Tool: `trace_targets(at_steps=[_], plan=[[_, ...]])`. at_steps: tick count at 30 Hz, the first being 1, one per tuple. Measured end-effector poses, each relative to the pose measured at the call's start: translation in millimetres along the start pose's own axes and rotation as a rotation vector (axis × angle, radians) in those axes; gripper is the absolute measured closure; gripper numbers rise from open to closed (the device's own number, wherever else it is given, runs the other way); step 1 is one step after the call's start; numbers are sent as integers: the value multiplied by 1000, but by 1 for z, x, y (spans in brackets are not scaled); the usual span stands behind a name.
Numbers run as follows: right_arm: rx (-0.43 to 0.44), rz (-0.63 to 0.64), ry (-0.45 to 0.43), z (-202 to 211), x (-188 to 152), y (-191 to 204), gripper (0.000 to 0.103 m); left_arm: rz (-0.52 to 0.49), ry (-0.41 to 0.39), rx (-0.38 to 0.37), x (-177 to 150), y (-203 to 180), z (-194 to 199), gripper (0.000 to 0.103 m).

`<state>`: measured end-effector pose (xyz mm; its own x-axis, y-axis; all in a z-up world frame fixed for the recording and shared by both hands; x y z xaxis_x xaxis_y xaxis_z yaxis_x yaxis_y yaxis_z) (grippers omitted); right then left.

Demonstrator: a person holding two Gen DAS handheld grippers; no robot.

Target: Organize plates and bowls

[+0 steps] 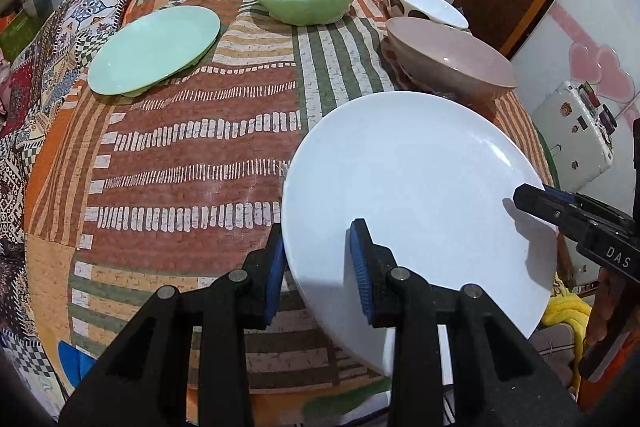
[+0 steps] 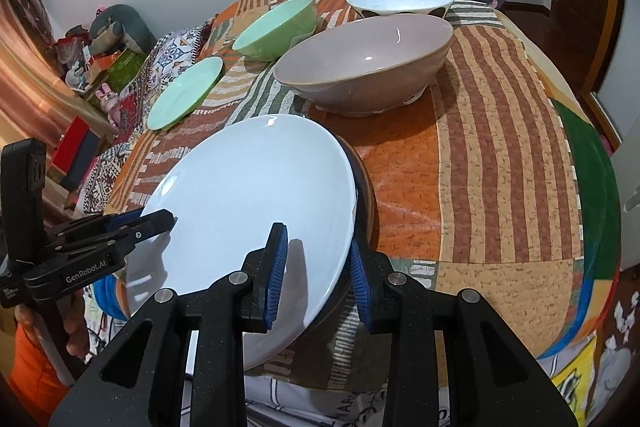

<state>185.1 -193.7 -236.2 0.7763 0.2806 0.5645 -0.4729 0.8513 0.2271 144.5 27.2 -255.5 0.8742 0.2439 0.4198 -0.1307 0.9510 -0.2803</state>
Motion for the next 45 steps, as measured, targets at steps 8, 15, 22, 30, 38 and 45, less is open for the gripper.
trace_targets(at_steps=[8, 15, 22, 30, 38, 45], plan=[[-43, 36, 6, -2, 4, 2, 75, 22, 9, -9, 3, 2, -8, 70], [-32, 27, 8, -3, 5, 0, 75, 7, -5, 2, 2, 1, -11, 70], [-73, 76, 27, -4, 9, 5, 75, -17, -25, 38, 0, -3, -12, 70], [-109, 95, 36, -4, 10, 2, 74, -11, -36, 33, 0, -3, -12, 70], [-111, 86, 27, -1, 9, 0, 74, -12, -62, 31, 2, 1, 1, 70], [-105, 80, -13, 15, 17, 1, 74, -16, -141, 42, 10, 8, 32, 68]])
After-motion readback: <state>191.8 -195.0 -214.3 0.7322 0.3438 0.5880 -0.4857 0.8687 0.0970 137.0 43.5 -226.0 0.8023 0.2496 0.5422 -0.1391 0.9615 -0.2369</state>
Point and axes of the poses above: each gripper's, at about its wrist camera, not at the fingertips, and z roughly against the way its jaws point, y to its left, x to its top, the point moved 2 cm from there along -z, roughly the way its jaws point, and after that the axes turned 10 degrees about z, right-handed, at the moved point
